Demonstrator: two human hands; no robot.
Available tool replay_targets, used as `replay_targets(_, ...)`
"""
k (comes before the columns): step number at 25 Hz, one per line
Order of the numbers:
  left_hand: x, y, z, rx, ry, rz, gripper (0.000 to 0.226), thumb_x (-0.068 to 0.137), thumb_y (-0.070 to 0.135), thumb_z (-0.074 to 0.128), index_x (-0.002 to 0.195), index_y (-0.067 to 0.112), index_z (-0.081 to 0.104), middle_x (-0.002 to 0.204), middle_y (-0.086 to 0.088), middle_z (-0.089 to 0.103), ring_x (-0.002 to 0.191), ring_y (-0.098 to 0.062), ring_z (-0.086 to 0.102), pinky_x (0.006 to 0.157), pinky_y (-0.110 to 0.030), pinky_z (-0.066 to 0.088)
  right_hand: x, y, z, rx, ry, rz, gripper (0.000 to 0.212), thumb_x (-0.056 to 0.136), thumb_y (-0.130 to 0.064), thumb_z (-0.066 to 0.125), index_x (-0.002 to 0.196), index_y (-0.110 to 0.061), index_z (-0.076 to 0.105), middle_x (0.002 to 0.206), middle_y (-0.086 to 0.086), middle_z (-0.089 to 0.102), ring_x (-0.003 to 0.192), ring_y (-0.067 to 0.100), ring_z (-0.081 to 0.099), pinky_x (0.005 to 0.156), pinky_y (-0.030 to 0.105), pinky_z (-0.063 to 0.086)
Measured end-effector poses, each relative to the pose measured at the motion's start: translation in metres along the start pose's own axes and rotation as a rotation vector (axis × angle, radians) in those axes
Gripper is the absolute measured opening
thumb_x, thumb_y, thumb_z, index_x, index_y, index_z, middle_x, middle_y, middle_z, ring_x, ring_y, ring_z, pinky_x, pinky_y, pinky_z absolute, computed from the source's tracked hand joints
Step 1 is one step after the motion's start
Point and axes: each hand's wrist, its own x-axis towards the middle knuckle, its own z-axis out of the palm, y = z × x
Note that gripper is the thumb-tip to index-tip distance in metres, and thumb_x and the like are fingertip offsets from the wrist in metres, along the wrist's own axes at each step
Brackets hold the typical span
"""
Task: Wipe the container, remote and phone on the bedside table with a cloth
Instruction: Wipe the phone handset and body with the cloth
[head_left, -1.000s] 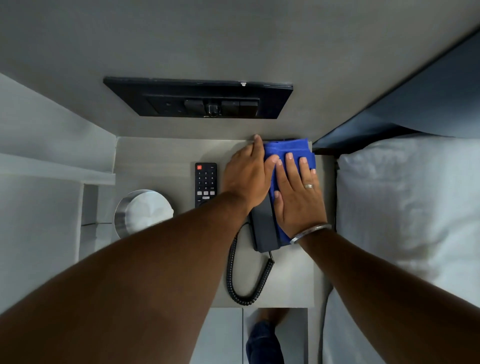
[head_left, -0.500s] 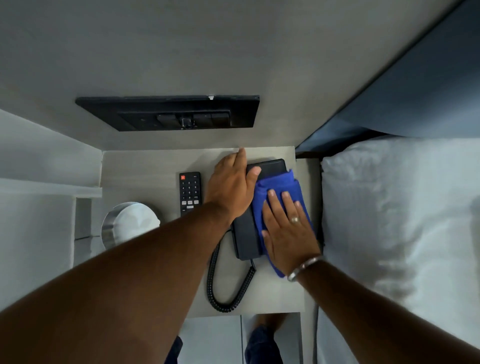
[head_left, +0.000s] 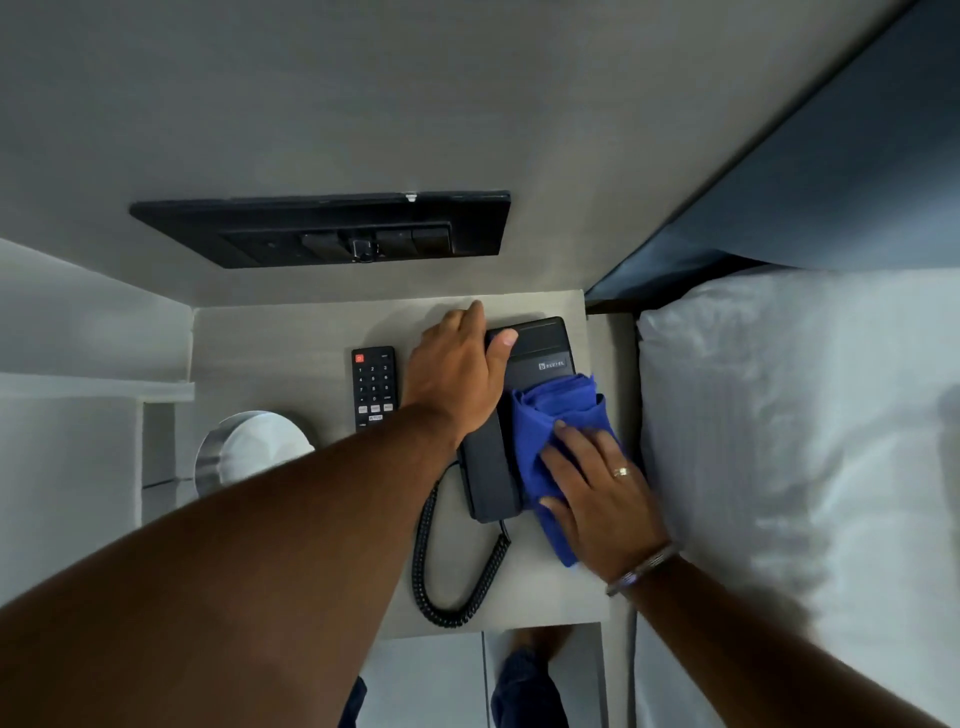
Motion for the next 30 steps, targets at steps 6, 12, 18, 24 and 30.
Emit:
replay_targets(6, 0.0, 0.0, 0.001, 0.031, -0.004, -0.001, 0.069, 0.099, 0.054, 0.023, 0.145, 0.007, 0.042, 0.134, -0.017, 0.057, 0.117, -0.035, 0.056, 0.094, -0.047, 0.05, 0.009, 0.019, -0.023, 0.255, 0.223, 0.509, 0.047, 0.083, -0.009, 0.057, 0.129, -0.018, 0.053, 0.105, 0.021, 0.054, 0.086, 0.034, 0.054, 0.074, 0.04, 0.049)
replay_targets(12, 0.001, 0.0, 0.002, 0.015, 0.011, -0.003, 0.063, 0.101, 0.052, 0.028, 0.141, 0.007, 0.046, 0.131, -0.018, 0.058, 0.114, -0.037, 0.056, 0.092, -0.048, 0.051, 0.025, -0.025, -0.019, 0.17, 0.11, 0.071, 0.031, 0.076, -0.015, 0.064, 0.107, -0.017, 0.066, 0.095, 0.016, 0.059, 0.077, 0.034, 0.057, 0.064, 0.045, 0.055)
replay_targets(18, -0.001, 0.001, -0.003, 0.029, 0.011, 0.011, 0.074, 0.093, 0.059, 0.017, 0.137, 0.008, 0.049, 0.129, -0.017, 0.059, 0.112, -0.038, 0.056, 0.09, -0.047, 0.05, 0.013, -0.002, -0.02, 0.03, 0.093, 0.066, 0.044, 0.073, -0.015, 0.072, 0.116, -0.02, 0.065, 0.098, 0.017, 0.06, 0.08, 0.039, 0.058, 0.059, 0.045, 0.056)
replay_targets(24, 0.0, 0.0, -0.001, 0.047, 0.01, 0.005, 0.066, 0.097, 0.057, 0.023, 0.13, 0.008, 0.053, 0.124, -0.016, 0.06, 0.109, -0.038, 0.056, 0.087, -0.046, 0.05, -0.024, 0.007, -0.018, 0.178, 0.207, 0.474, 0.039, 0.075, -0.002, 0.065, 0.112, -0.013, 0.065, 0.098, 0.024, 0.054, 0.079, 0.043, 0.055, 0.064, 0.045, 0.053)
replay_targets(30, 0.001, 0.0, 0.0, 0.057, 0.028, 0.013, 0.061, 0.1, 0.055, 0.028, 0.128, 0.007, 0.054, 0.122, -0.017, 0.06, 0.107, -0.037, 0.057, 0.087, -0.046, 0.05, 0.01, -0.037, -0.012, 0.141, 0.135, 0.184, 0.037, 0.073, -0.018, 0.062, 0.11, -0.019, 0.067, 0.094, 0.017, 0.057, 0.076, 0.034, 0.056, 0.056, 0.038, 0.054)
